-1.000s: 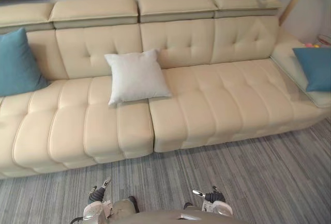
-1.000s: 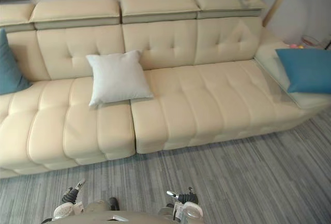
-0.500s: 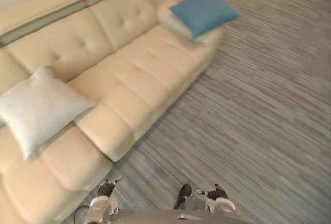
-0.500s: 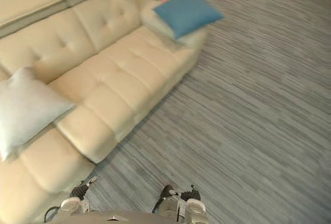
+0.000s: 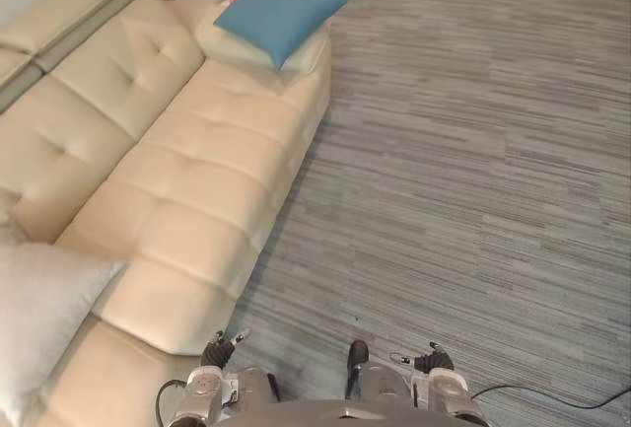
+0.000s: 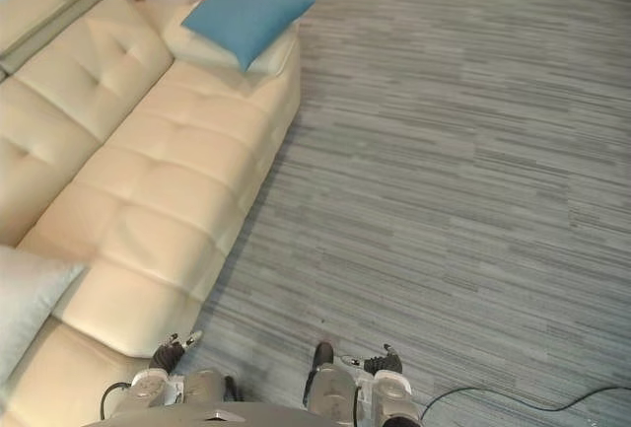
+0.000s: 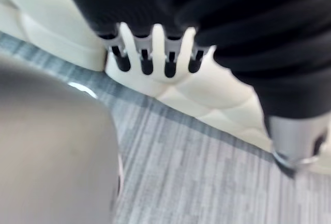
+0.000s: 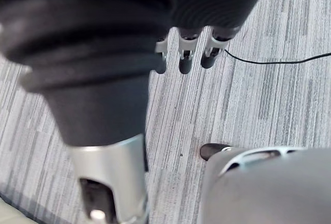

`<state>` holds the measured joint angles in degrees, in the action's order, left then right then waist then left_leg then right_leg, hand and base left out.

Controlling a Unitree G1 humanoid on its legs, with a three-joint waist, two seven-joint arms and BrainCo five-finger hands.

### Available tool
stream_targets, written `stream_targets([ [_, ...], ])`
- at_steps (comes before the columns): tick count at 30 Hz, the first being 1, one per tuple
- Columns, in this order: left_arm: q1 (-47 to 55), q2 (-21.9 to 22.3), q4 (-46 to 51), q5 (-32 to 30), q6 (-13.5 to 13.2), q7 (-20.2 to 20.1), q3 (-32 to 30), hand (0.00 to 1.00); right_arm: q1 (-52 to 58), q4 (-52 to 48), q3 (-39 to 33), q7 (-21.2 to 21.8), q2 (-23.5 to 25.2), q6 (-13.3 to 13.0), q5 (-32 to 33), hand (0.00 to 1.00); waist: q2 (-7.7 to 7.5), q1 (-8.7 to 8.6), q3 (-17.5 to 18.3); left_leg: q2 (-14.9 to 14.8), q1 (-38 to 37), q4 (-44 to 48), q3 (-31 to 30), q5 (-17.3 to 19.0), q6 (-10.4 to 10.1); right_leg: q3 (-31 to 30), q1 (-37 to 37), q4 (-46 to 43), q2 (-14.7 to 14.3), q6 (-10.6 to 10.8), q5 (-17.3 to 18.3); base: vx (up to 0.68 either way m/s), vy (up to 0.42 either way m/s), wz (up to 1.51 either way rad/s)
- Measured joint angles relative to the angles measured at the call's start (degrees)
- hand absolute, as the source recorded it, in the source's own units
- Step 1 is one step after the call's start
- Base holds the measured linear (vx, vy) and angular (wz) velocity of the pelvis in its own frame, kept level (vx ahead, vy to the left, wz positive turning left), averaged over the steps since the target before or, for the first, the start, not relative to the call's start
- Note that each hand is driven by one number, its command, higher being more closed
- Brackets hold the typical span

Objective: Pick up cushions and gather them together orderly.

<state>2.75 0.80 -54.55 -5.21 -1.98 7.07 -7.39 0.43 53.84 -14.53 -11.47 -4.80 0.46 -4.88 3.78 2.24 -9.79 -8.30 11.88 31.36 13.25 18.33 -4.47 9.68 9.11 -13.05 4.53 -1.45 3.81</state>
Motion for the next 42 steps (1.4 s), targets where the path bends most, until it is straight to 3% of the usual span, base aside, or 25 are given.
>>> stream_targets([
  [2, 0.08, 0.64, 0.62, 0.06, -0.42, -0.04, -1.72, 0.00, 1.15, -1.81, 0.36, -0.07, 0.90, -0.14, 0.03, 0.00, 0.17, 0.70, -0.02, 0.19, 1.28, -5.54, -1.48, -0.84, -0.32, -1.95, 0.21, -0.65, -0.71, 0.92, 0.57, 0.07, 0.198, -0.89],
  [4, 0.51, 1.66, 0.84, 0.03, -0.37, 0.07, -3.92, 0.00, 1.45, -4.94, 1.43, -0.15, 2.55, -0.15, 0.02, 0.00, 1.47, 1.83, 1.28, -0.14, 0.99, -7.97, -0.48, -4.84, 1.97, -3.59, 2.55, -6.57, -2.26, 1.10, 3.10, 0.16, 0.239, -1.42],
  [6, 0.60, 0.67, 1.18, 0.04, -0.32, 0.04, -4.46, 0.00, 1.86, -5.62, 2.13, -0.37, 3.74, -0.17, 0.11, 0.00, -0.95, 1.27, 0.92, 1.04, -0.52, -8.11, 1.04, -4.72, 1.99, -2.86, 2.50, -14.56, -0.70, 1.56, 7.64, 0.21, 0.144, -0.59],
  [8, 0.81, -0.32, 1.68, 0.31, -0.38, 0.10, -5.20, 0.00, 2.49, -4.77, 2.22, -0.50, 4.84, 0.04, 0.10, 0.00, -3.59, 1.91, 2.23, 3.84, -0.51, -7.03, 0.81, -2.97, 3.63, -4.58, -0.19, -9.63, 0.10, 4.69, 10.60, 0.24, 0.124, -0.58],
  [10, 1.22, 1.05, 1.42, 0.60, -0.03, 0.17, -6.15, 0.00, 2.38, -4.26, 2.33, -0.38, 5.13, 0.00, -0.05, 0.00, -2.36, 2.80, 3.27, 4.90, -1.46, -7.94, 1.19, -2.67, 5.44, -7.39, -0.10, -9.64, -0.03, 5.55, 10.62, 0.25, 0.163, -0.84],
  [13, 1.28, 0.11, 1.06, 0.67, 0.74, 0.18, -5.01, 0.00, 2.16, -3.67, 2.00, 0.12, 5.40, -0.14, -0.36, 0.00, -3.10, 2.27, 3.62, 7.74, -6.04, -7.10, 3.93, -0.69, 6.65, -7.71, 2.97, -23.27, 3.58, 7.76, 13.91, 0.37, 0.090, -0.51],
  [15, 1.33, 0.00, 0.95, 0.67, 0.83, 0.20, -4.36, 0.00, 2.11, -4.00, 2.00, 0.19, 5.40, -0.24, -0.76, 0.00, -3.40, 2.32, 3.43, 8.21, -7.98, -7.59, 3.92, -0.33, 6.81, -7.55, 4.80, -29.52, 4.45, 7.80, 12.22, 0.29, 0.051, -0.33],
  [16, 1.40, -0.15, 1.00, 0.67, 0.89, 0.20, -3.00, 0.00, 1.97, -5.05, 1.99, 0.25, 4.85, -0.29, -1.55, 0.00, -2.78, 1.34, 3.14, 8.18, -12.48, -9.50, 2.33, 2.46, 7.49, -5.81, 9.31, -42.31, 6.10, 6.94, 6.33, 0.30, 0.021, -0.18],
  [17, 1.34, -0.15, 1.02, 0.68, 0.90, 0.23, -2.40, 0.00, 1.97, -5.58, 2.04, 0.23, 4.58, -0.35, -1.74, 0.00, -2.66, 0.91, 2.88, 8.18, -13.89, -10.43, 1.57, 3.65, 7.60, -4.68, 10.49, -45.41, 6.41, 6.42, 5.55, 0.37, -0.012, -0.05],
  [19, 1.19, -0.52, 0.94, 0.74, 0.96, 0.26, -1.21, 0.00, 1.70, -5.55, 2.17, 0.32, 4.52, -0.31, -2.10, 0.00, -3.38, 0.29, 2.40, 7.60, -17.81, -11.23, 1.03, 5.72, 7.38, -1.40, 13.26, -49.03, 7.68, 4.85, 10.78, 0.31, -0.065, 0.01],
  [21, 0.52, -0.52, 0.07, 1.76, 1.05, 0.27, -1.15, 0.00, 1.46, -5.62, 1.99, 0.49, 3.68, -0.30, -1.95, 0.00, -3.49, -0.48, 2.11, 5.43, -21.64, -13.98, 0.92, 6.82, 6.42, 4.13, 19.12, -42.97, 6.57, 2.95, 14.69, 0.39, -0.141, 0.02],
  [23, 0.12, -0.52, -0.71, 2.00, 1.13, 0.29, -0.82, 0.00, 0.35, -5.82, 1.01, 0.50, 3.29, -0.67, -1.63, 0.00, -2.64, -1.57, 1.48, 3.33, -24.76, -17.00, 0.48, 6.46, 5.80, 5.35, 22.79, -31.51, 3.67, 2.73, 12.39, 0.47, -0.189, 0.17],
  [24, -0.10, -0.76, -1.19, 2.21, 1.14, 0.31, -0.20, 0.00, 0.02, -5.50, 0.80, 0.49, 3.20, -0.59, -1.68, 0.00, -3.09, -2.13, 1.30, 2.95, -26.14, -17.85, -1.11, 5.96, 4.99, 3.77, 23.11, -20.81, 2.13, 3.26, 7.24, 0.53, -0.228, 0.33],
  [25, -0.08, -1.09, -1.40, 2.20, 1.16, 0.29, 0.23, 0.00, 0.04, -5.29, 0.67, 0.56, 3.17, -0.58, -1.58, 0.00, -3.48, -2.27, 1.03, 3.21, -26.91, -18.25, -2.73, 5.78, 4.61, 2.72, 22.10, -15.27, 1.42, 2.55, -0.98, 0.58, -0.237, 0.31],
  [26, -1.07, -0.71, -3.01, 2.18, 1.17, 0.17, 0.57, 0.00, -1.21, -4.02, -0.25, 0.73, 2.56, -0.50, -1.79, 0.00, -2.22, -1.74, 0.44, 1.80, -27.91, -18.14, -6.11, 4.23, 4.58, 3.17, 20.27, -15.27, 0.45, -0.32, -5.50, 0.58, -0.249, 0.31],
  [28, -2.33, 0.27, -3.44, 2.11, 1.11, 0.18, 0.51, 0.00, -2.50, -2.79, -2.07, 0.82, 1.87, -0.28, -1.99, 0.00, -2.36, -1.69, -0.55, 3.91, -27.25, -19.49, -11.20, 2.16, 3.90, 2.25, 20.48, -18.90, 2.33, -0.52, -1.54, 0.49, -0.226, 0.33],
  [29, -2.18, 0.78, -3.40, 1.82, 0.75, 0.30, 0.27, 0.00, -2.80, -2.02, -2.55, 0.87, 1.46, -0.21, -2.03, 0.00, -1.81, -1.75, -0.51, 4.32, -26.77, -19.08, -13.02, -1.81, 3.42, 2.34, 19.56, -22.04, 3.21, -0.49, 1.81, 0.39, -0.197, 0.47],
  [31, -1.97, 1.06, -3.44, 1.35, 0.76, 0.26, -0.47, 0.00, -2.76, -1.63, -2.39, 0.91, 1.47, -0.20, -2.05, 0.00, -0.65, -2.21, -0.49, 2.93, -24.92, -10.64, -15.37, -3.76, 2.03, 4.93, 15.00, -21.33, 3.27, 0.43, 5.48, 0.43, -0.207, 0.72],
  [32, -2.08, 1.73, -2.44, 1.01, 0.80, 0.22, -1.91, 0.00, -2.30, -1.67, -1.80, 0.87, 1.76, -0.10, -2.04, 0.00, -0.24, -2.47, -0.57, 1.83, -17.98, 3.96, -16.31, -8.11, 0.17, 7.12, 11.39, -19.72, 2.97, 0.64, 7.29, 0.46, -0.177, 0.73],
  [33, -1.95, 2.04, -1.24, 0.92, 0.79, 0.21, -3.15, 0.00, -1.60, -1.96, -1.00, 0.83, 1.99, -0.16, -2.01, 0.00, 0.62, -1.58, -0.87, -0.20, -12.53, 15.38, -15.40, -15.79, -1.32, 8.06, 8.16, -17.66, 2.22, 0.21, 8.18, 0.44, -0.137, 0.51],
  [34, -1.55, 2.07, -0.95, 0.59, 0.78, 0.24, -3.42, 0.00, -1.11, -2.61, -0.10, 0.77, 1.82, -0.14, -1.93, 0.00, 0.92, -0.61, -0.99, -2.93, -8.67, 22.99, -13.01, -18.19, -1.23, 8.48, 5.82, -16.07, 1.03, -0.60, 9.30, 0.31, -0.028, 0.02],
  [36, -1.45, 1.43, -0.45, 0.54, 0.85, 0.24, -3.38, 0.00, -0.99, -3.36, 0.40, 0.49, 2.26, -0.16, -1.22, 0.00, 1.18, 0.08, -1.36, -6.16, -1.55, 32.26, -7.00, -11.05, 1.50, 8.64, 0.56, -13.42, 0.55, -0.31, 10.86, 0.40, 0.007, 0.01],
  [37, -1.21, 1.12, 0.33, 0.60, 0.81, 0.28, -3.28, 0.00, -0.42, -3.36, 0.71, 0.04, 2.52, -0.07, -0.64, 0.00, 1.01, 0.53, -1.46, -6.16, 2.45, 30.83, -3.58, -7.09, 2.25, 9.33, -4.40, -9.79, 1.21, 0.39, 11.20, 0.50, 0.035, 0.22],
  [39, -0.96, 0.98, 1.72, 0.61, 0.72, 0.28, -2.73, 0.00, 0.43, -3.36, 0.80, -0.01, 2.60, 0.04, 0.04, 0.00, 0.66, 0.91, -1.44, -5.54, 6.65, 21.87, 0.25, -4.46, 2.77, 10.60, -9.23, -5.74, 2.15, 2.10, 10.97, 0.47, 0.102, 0.29],
  [42, -1.14, 1.13, 2.36, 0.63, 0.55, 0.24, -2.38, 0.00, 0.48, -3.39, -0.19, -0.36, 2.69, 0.05, 0.02, 0.00, 0.38, 1.49, -1.52, -1.00, 8.64, -6.59, 2.65, -9.13, 2.06, 11.62, -14.23, -2.35, 4.10, 6.03, 11.83, 0.50, 0.199, 0.14],
])
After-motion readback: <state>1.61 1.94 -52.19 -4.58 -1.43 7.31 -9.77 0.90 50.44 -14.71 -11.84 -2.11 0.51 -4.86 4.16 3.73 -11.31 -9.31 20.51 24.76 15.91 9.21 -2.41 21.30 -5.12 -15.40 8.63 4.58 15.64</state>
